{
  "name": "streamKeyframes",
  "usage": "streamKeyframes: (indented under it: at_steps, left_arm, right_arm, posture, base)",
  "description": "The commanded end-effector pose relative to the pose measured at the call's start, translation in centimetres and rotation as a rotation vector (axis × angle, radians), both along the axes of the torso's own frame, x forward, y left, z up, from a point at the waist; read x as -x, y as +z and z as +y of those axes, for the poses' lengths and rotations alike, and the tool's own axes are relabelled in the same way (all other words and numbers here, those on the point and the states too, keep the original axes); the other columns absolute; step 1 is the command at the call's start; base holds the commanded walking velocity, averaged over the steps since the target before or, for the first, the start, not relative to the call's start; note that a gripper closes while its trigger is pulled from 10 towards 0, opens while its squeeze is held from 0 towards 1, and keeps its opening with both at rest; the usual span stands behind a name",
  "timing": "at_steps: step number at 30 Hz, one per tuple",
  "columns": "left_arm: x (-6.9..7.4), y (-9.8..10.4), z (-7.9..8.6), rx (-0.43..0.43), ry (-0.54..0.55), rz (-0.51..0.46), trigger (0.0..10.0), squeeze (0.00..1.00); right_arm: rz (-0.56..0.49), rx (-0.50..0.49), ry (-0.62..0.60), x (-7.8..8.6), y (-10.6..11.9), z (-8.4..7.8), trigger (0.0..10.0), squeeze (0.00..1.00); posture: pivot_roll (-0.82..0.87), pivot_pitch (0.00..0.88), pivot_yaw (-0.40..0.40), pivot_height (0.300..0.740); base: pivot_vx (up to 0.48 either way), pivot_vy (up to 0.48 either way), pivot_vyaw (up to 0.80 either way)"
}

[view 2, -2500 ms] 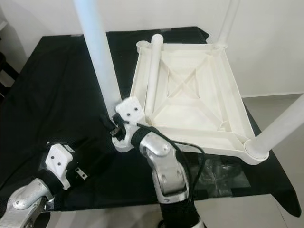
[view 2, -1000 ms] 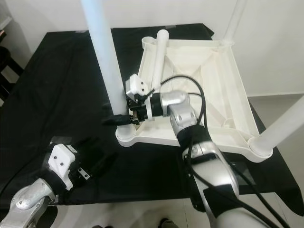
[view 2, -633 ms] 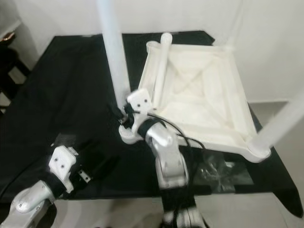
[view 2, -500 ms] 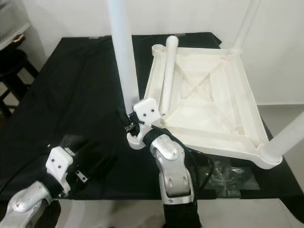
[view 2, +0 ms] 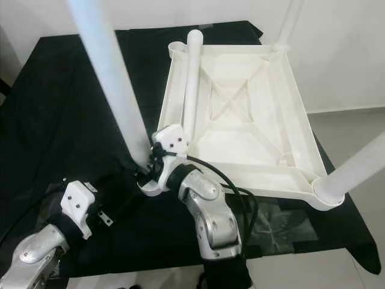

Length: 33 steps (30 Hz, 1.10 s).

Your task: Building children table

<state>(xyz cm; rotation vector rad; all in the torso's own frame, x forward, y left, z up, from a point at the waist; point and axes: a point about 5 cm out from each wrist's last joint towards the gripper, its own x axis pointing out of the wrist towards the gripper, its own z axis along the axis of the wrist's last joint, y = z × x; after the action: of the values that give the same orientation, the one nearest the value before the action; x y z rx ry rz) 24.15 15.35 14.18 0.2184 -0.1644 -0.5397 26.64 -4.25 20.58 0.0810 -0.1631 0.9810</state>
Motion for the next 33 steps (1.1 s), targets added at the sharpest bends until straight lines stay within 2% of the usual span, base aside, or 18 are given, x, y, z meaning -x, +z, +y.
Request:
streamKeyframes:
  at_steps: [1, 4, 6, 7, 11, 13, 17, 20, 26, 33]
  left_arm:
    - [0.1, -1.1, 0.3, -0.022, 0.044, 0.047, 10.0, 0.0]
    - [0.0, -1.1, 0.4, -0.021, 0.06, 0.048, 10.0, 0.0]
    - [-0.4, -1.1, 0.8, 0.013, 0.121, 0.052, 10.0, 0.0]
    - [-0.6, -1.2, 1.1, 0.047, 0.17, 0.067, 10.0, 0.0]
    - [-0.6, -1.2, 1.3, 0.061, 0.186, 0.07, 10.0, 0.0]
    - [-0.5, -1.3, 1.4, 0.081, 0.222, 0.078, 10.0, 0.0]
    - [-0.2, -1.6, 1.3, 0.082, 0.225, 0.09, 10.0, 0.0]
    - [0.3, -1.8, 1.1, 0.13, 0.227, 0.116, 10.0, 0.0]
    - [1.0, -2.3, 0.4, 0.168, 0.214, 0.147, 10.0, 0.0]
    - [1.0, -2.4, 0.4, 0.196, 0.216, 0.158, 10.0, 0.0]
  right_arm:
    - [0.008, 0.017, 0.048, 1.2, -0.9, -0.5, 10.0, 0.84]
    - [0.012, 0.022, 0.039, 1.4, -1.2, -0.9, 10.0, 0.84]
    - [0.023, 0.048, -0.009, 1.8, -2.5, -2.0, 10.0, 0.24]
    - [0.018, 0.074, -0.097, 1.9, -3.5, -3.2, 10.0, 0.0]
    - [0.018, 0.09, -0.131, 2.0, -3.9, -3.7, 10.0, 0.0]
    - [0.036, 0.129, -0.23, 2.0, -4.7, -5.2, 10.0, 0.0]
    - [0.041, 0.147, -0.264, 2.0, -5.0, -5.9, 10.0, 0.0]
    - [0.054, 0.165, -0.257, 2.4, -5.7, -6.6, 10.0, 0.0]
    - [0.054, 0.159, -0.225, 2.6, -6.1, -6.4, 10.0, 0.0]
    - [0.056, 0.161, -0.159, 2.7, -6.5, -6.0, 10.0, 0.0]
  posture:
    - [0.01, 0.233, 0.039, 0.74]
    - [0.01, 0.233, 0.039, 0.74]
    - [-0.01, 0.234, 0.036, 0.74]
    - [-0.01, 0.233, 0.035, 0.74]
    - [-0.02, 0.232, 0.035, 0.74]
    - [-0.02, 0.228, 0.025, 0.74]
    - [-0.03, 0.226, 0.026, 0.74]
    - [-0.04, 0.224, 0.017, 0.74]
    - [-0.04, 0.212, 0.021, 0.74]
    - [-0.04, 0.192, 0.022, 0.74]
  base:
    - [0.0, 0.0, 0.0]
    - [0.0, 0.0, 0.0]
    - [0.0, 0.0, 0.0]
    - [0.0, 0.0, 0.0]
    - [0.0, 0.0, 0.0]
    - [0.0, 0.0, 0.0]
    - [0.0, 0.0, 0.0]
    - [0.0, -0.092, 0.0]
    - [0.0, -0.402, 0.0]
    - [0.0, -0.467, 0.0]
